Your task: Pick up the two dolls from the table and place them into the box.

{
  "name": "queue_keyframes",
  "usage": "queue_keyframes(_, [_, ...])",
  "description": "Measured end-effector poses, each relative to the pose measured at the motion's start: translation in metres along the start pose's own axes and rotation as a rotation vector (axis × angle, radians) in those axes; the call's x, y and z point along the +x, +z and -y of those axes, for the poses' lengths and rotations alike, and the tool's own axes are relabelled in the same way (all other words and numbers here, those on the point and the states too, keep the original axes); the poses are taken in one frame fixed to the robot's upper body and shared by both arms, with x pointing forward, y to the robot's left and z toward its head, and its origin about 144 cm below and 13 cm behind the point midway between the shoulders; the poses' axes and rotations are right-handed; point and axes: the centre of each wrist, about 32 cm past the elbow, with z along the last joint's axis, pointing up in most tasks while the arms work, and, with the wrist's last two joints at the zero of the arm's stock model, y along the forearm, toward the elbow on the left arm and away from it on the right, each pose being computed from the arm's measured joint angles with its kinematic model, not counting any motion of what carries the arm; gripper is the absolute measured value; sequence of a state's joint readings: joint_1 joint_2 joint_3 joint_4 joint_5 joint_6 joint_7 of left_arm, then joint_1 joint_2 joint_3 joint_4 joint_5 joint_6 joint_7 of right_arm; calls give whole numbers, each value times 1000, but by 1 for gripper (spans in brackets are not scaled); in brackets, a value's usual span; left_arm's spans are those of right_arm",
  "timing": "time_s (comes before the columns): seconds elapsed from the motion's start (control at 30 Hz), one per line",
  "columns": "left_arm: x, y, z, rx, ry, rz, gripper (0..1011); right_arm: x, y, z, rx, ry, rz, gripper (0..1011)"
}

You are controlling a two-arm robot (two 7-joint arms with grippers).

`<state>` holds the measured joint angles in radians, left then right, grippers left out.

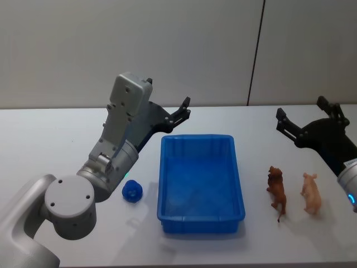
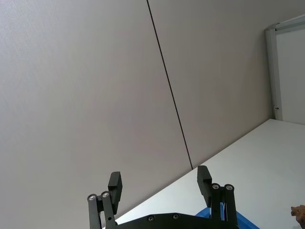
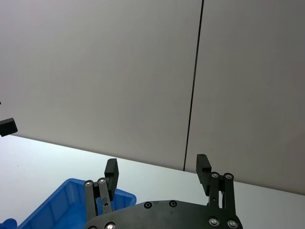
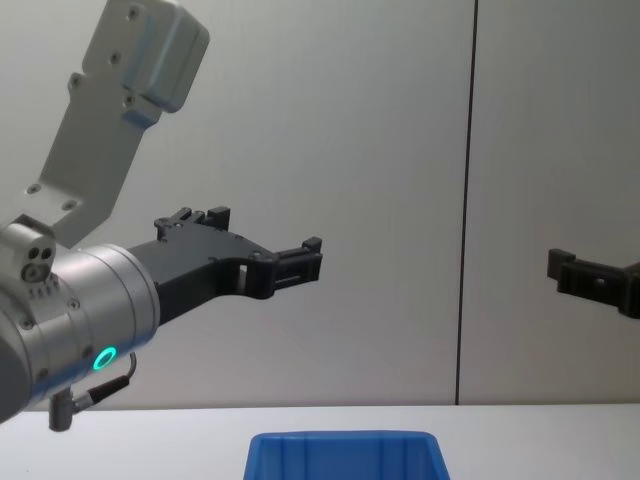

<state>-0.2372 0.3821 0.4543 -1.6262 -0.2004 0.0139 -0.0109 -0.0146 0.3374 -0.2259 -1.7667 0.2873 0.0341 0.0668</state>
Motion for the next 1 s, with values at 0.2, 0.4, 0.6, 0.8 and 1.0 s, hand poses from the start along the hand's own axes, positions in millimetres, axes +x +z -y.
queue_keyframes(0.2, [0, 0, 0, 0, 0, 0, 1001, 0, 0, 0, 0, 0, 0, 1001])
queue_keyframes(0.4, [0, 0, 0, 0, 0, 0, 1001, 0, 0, 0, 0, 0, 0, 1001])
queue_keyframes(0.6, [0, 0, 0, 0, 0, 0, 1001, 0, 0, 0, 0, 0, 0, 1001])
queue_keyframes(0.8, [0, 0, 0, 0, 0, 0, 1001, 0, 0, 0, 0, 0, 0, 1001])
queue_keyframes(1.0, [0, 0, 0, 0, 0, 0, 1001, 0, 0, 0, 0, 0, 0, 1001])
